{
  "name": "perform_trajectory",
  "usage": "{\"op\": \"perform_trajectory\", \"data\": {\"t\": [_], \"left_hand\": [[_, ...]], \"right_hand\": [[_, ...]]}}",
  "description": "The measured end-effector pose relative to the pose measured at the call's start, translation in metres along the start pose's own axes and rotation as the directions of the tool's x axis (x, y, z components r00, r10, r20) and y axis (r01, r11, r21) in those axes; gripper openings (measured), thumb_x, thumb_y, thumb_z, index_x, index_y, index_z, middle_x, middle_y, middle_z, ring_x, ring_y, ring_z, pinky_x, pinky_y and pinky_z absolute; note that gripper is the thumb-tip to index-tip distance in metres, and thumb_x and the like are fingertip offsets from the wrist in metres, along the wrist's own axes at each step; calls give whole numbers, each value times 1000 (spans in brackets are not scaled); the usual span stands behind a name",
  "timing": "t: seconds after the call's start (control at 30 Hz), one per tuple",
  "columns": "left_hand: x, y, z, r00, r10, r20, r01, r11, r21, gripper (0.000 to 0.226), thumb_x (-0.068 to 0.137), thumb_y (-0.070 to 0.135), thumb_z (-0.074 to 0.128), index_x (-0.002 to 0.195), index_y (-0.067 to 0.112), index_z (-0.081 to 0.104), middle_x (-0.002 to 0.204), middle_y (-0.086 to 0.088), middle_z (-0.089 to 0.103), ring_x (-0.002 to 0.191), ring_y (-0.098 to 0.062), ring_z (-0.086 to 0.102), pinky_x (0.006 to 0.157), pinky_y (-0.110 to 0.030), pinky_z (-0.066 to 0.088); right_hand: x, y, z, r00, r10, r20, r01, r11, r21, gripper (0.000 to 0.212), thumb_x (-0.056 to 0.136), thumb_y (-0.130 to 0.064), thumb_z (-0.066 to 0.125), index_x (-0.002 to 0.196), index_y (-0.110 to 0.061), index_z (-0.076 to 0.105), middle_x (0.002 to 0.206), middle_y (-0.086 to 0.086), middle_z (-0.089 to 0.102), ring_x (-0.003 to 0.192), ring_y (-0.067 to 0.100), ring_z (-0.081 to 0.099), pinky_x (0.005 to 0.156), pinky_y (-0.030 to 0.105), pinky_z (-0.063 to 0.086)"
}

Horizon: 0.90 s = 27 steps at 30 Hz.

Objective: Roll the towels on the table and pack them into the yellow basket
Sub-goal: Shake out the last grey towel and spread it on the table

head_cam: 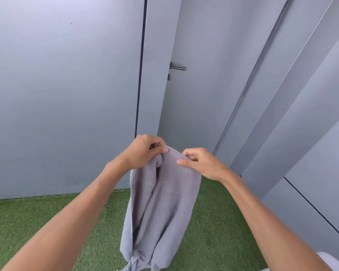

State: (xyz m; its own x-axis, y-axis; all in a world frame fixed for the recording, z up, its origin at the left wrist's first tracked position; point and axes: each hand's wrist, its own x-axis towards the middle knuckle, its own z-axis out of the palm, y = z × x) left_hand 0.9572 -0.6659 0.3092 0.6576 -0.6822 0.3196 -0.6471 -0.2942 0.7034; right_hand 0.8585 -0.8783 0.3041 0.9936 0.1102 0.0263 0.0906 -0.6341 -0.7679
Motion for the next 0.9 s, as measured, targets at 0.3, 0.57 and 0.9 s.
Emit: {"op": "perform_trajectory", "data": {"t": [0.3, 0.57, 0.9], "left_hand": [[-8, -24, -23, 944, -138, -300, 163, 985, 59, 17, 92, 27, 61, 84, 14, 70, 73, -10, 68, 72, -29, 61, 59, -11, 38], [-20, -27, 24, 940, -232, -249, 232, 972, -29, 20, 93, 26, 60, 86, 10, 69, 75, -12, 67, 72, -29, 59, 54, -5, 37], [-48, -24, 131, 868, -418, 267, 429, 903, 19, 24, 87, 36, 66, 97, 15, 59, 85, -3, 66, 72, -15, 57, 64, -21, 41]], "right_hand": [[-58, 93, -2, 923, 376, 75, -352, 909, -224, 63, 76, -72, 59, 77, -9, 60, 71, 2, 55, 63, 18, 51, 62, 34, 38], [-128, 136, 1, 858, 511, -45, -496, 804, -329, 40, 90, -22, 63, 60, -16, 37, 55, -5, 25, 50, 11, 24, 55, 29, 20], [-215, 182, 0, 600, 658, -454, -775, 618, -128, 21, 87, -6, 62, 67, -13, 64, 62, 10, 66, 60, 25, 67, 56, 27, 51]]}}
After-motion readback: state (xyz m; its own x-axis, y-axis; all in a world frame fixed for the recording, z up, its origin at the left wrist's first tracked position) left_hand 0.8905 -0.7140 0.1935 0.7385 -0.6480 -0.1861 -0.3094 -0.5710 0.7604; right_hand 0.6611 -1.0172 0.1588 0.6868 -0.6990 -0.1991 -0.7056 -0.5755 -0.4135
